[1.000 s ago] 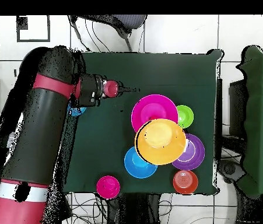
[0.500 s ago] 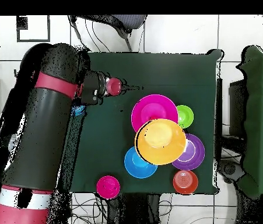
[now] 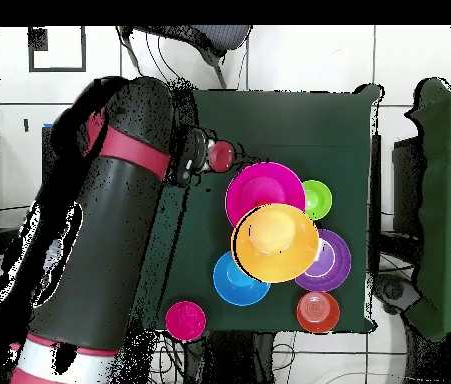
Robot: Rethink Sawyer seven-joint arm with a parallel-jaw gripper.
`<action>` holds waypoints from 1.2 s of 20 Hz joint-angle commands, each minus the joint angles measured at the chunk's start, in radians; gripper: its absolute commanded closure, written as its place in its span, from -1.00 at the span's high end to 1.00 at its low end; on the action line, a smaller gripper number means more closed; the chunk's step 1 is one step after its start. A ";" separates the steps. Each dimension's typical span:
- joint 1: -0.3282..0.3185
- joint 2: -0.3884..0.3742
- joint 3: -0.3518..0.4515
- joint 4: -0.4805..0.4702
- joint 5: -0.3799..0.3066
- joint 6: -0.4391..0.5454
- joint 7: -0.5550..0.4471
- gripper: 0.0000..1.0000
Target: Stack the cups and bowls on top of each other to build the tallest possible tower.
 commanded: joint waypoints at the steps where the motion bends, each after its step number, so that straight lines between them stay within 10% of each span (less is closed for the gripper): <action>1: -0.013 -0.127 0.164 0.232 -0.026 -0.103 -0.230 1.00; 12: 0.003 -0.306 0.226 0.357 0.078 -0.004 -0.113 1.00; 24: 0.020 -0.290 0.275 0.433 0.083 -0.122 0.027 1.00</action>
